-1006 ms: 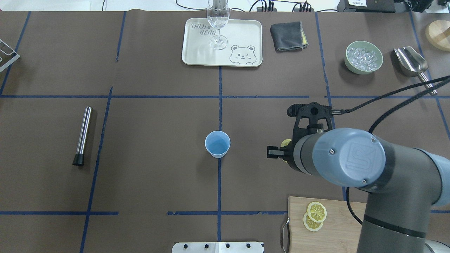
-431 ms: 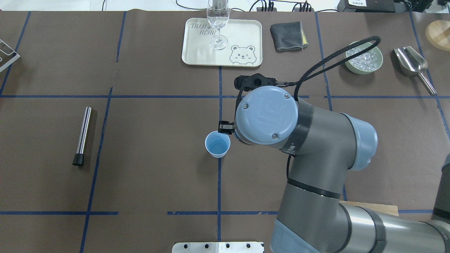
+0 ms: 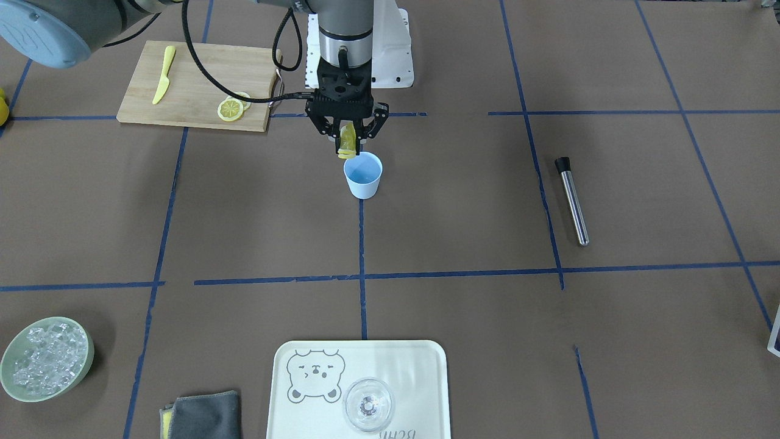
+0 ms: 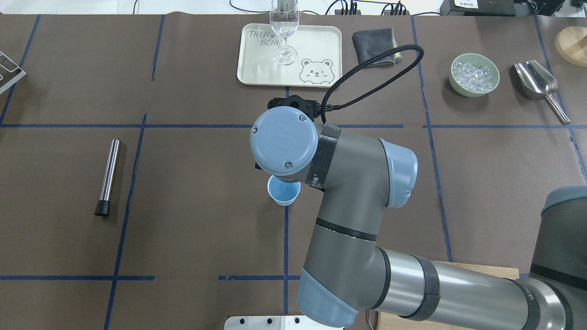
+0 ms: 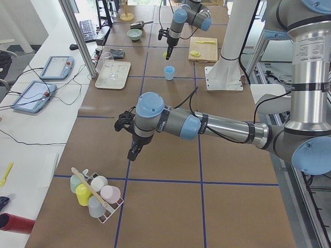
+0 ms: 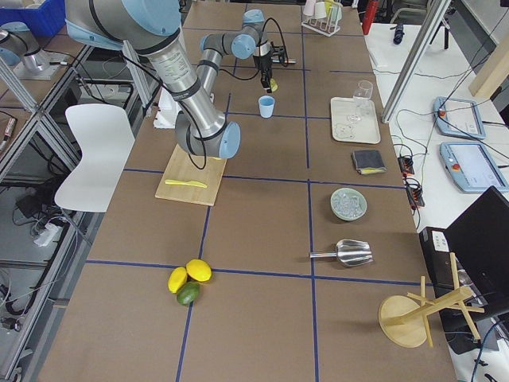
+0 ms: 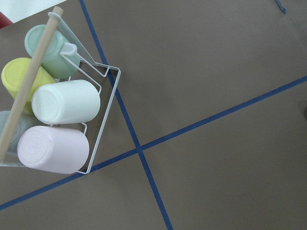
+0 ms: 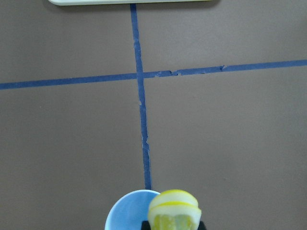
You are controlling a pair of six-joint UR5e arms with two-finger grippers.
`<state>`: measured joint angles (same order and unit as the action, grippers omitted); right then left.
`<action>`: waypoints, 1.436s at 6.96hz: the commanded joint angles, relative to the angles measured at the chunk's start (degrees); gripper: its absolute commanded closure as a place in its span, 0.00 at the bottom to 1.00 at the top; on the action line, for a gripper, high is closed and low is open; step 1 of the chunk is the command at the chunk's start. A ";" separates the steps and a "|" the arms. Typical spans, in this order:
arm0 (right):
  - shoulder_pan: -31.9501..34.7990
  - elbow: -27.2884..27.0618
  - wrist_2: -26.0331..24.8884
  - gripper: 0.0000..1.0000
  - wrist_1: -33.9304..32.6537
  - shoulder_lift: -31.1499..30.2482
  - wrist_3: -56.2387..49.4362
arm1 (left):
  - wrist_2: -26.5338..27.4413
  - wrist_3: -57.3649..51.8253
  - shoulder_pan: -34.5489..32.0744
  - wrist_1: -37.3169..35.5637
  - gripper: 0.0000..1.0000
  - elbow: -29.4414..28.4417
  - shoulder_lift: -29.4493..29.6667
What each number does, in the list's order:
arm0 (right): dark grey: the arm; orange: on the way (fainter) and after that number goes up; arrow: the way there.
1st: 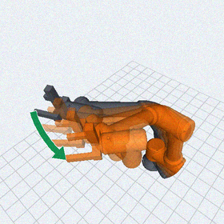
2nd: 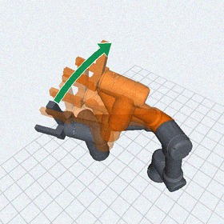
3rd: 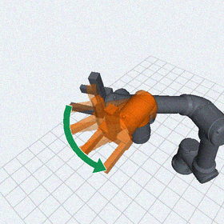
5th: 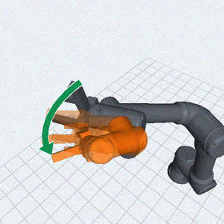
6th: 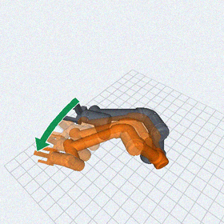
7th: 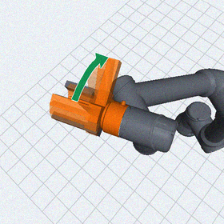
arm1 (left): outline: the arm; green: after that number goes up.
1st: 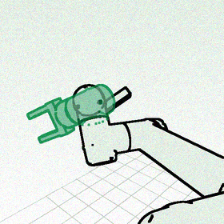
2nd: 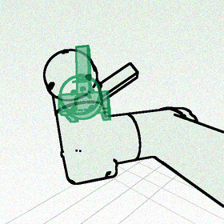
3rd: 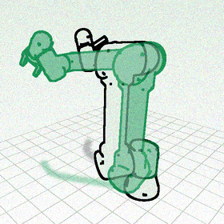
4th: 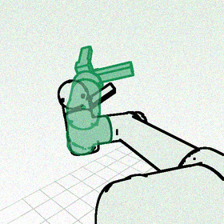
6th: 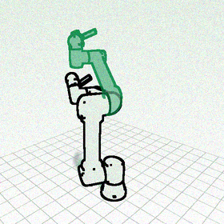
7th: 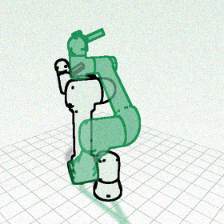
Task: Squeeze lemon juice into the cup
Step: 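Position the right gripper over the white cup and release the slice inside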
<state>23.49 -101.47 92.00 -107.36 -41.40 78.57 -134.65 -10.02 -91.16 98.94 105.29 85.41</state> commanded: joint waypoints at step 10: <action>-1.62 3.14 0.28 0.00 4.17 -0.69 -3.23 | 0.00 0.00 0.02 0.12 0.00 0.44 0.02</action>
<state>20.91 -97.21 91.79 -103.04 -41.81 76.81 -134.72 -10.04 -91.15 98.99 105.47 85.36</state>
